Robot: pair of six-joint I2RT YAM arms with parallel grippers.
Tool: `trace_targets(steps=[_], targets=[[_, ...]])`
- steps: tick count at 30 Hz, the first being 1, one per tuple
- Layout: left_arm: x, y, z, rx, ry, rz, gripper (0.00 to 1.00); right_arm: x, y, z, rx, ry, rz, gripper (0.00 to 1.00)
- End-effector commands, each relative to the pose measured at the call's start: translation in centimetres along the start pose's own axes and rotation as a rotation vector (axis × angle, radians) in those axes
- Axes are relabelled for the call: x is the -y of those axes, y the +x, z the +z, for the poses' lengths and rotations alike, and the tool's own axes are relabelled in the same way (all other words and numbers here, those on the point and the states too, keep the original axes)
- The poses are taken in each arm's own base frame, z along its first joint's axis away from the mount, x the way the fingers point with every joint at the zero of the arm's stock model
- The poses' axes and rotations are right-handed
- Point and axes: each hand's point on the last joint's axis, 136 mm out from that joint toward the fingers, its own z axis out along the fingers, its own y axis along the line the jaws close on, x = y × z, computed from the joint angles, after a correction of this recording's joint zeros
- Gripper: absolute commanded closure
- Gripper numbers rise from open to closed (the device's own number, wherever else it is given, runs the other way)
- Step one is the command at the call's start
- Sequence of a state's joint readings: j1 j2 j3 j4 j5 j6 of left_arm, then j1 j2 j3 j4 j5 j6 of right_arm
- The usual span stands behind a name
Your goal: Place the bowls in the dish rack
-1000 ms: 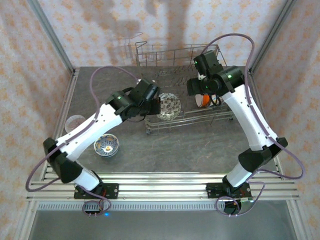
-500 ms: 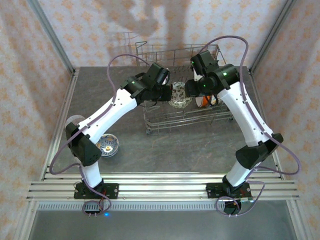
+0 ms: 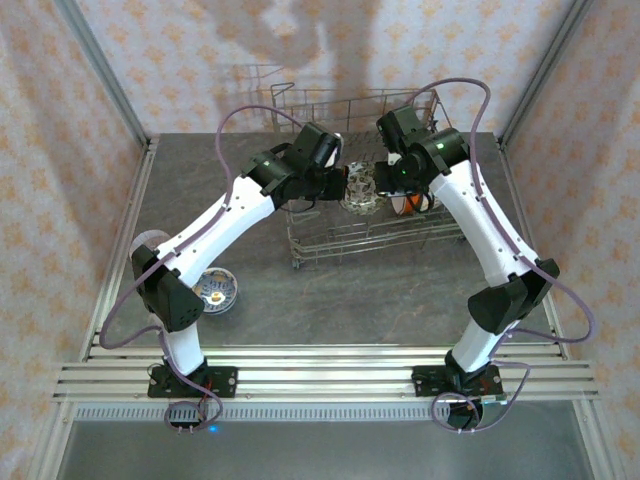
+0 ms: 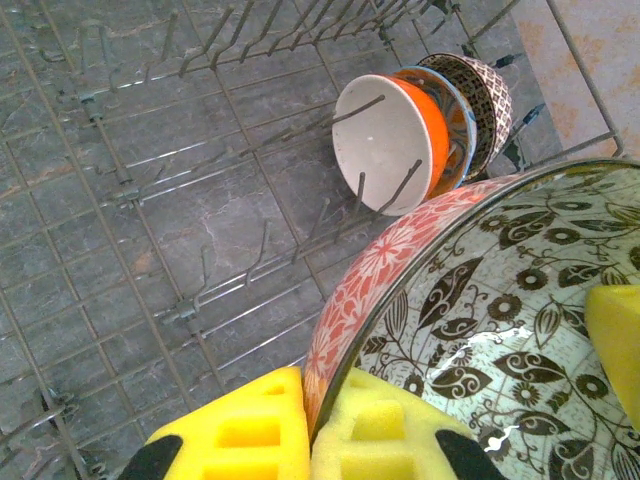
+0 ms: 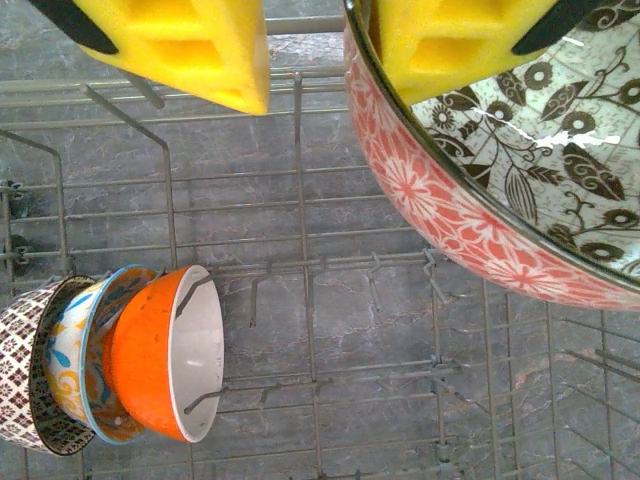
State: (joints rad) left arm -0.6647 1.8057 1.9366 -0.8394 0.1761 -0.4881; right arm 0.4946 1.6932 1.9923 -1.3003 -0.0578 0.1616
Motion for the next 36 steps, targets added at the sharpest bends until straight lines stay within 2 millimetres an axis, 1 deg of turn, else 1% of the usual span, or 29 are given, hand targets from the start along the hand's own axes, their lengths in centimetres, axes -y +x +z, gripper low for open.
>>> trace_targets(steps=[1,5,8,9,11,14,16,19,22,24,26,28,31,34,36], targets=[[0.7,-2.3,-1.0,0.089,0.039,-0.004,1.00,0.7,-0.3,0.2,0.011,0.029,0.033,0.76],[0.6,-2.2,-1.1,0.088,0.041,-0.007,1.00,0.4,-0.2,0.5,0.003,0.022,0.041,0.84],[0.6,-2.2,-1.3,0.089,0.039,-0.007,1.00,0.4,-0.4,0.5,0.004,0.021,0.047,0.93],[0.6,-2.1,-1.3,0.086,0.038,-0.008,1.00,0.4,-0.4,0.5,0.006,0.020,0.050,0.98],[0.6,-2.0,-1.4,0.083,0.042,-0.007,0.99,0.4,-0.5,0.4,0.007,0.024,0.057,1.00],[0.6,-1.8,-1.5,0.082,0.046,-0.007,0.84,0.5,-0.7,0.4,0.011,0.030,0.063,1.00],[0.7,-1.8,-1.7,0.086,0.046,-0.005,0.80,0.5,-0.8,0.4,0.012,0.036,0.067,1.00],[0.6,-1.9,-2.1,0.092,0.043,0.000,0.70,0.6,-0.9,0.4,0.016,0.039,0.073,1.00],[0.5,-1.9,-2.3,0.093,0.044,0.001,0.67,0.5,-1.2,0.3,0.025,0.036,0.081,1.00],[0.4,-2.0,-2.6,0.098,0.042,0.000,0.61,0.5,-1.3,0.4,0.034,0.036,0.092,1.00],[0.1,-2.3,-3.0,0.108,0.034,0.000,0.56,1.0,-1.6,0.3,0.051,0.065,0.101,1.00],[-0.6,-2.7,-3.8,0.123,0.021,-0.010,0.53,1.9,-2.0,0.1,0.073,0.116,0.110,1.00],[-2.7,-3.6,-5.5,0.157,-0.004,-0.035,0.51,3.8,-3.0,-0.4,0.128,0.227,0.125,1.00],[-5.3,-3.8,-7.2,0.183,-0.033,-0.067,0.49,5.8,-3.9,-0.8,0.180,0.356,0.144,1.00],[-7.5,-3.4,-7.9,0.187,-0.060,-0.098,0.48,7.1,-4.3,-1.1,0.211,0.447,0.159,1.00]])
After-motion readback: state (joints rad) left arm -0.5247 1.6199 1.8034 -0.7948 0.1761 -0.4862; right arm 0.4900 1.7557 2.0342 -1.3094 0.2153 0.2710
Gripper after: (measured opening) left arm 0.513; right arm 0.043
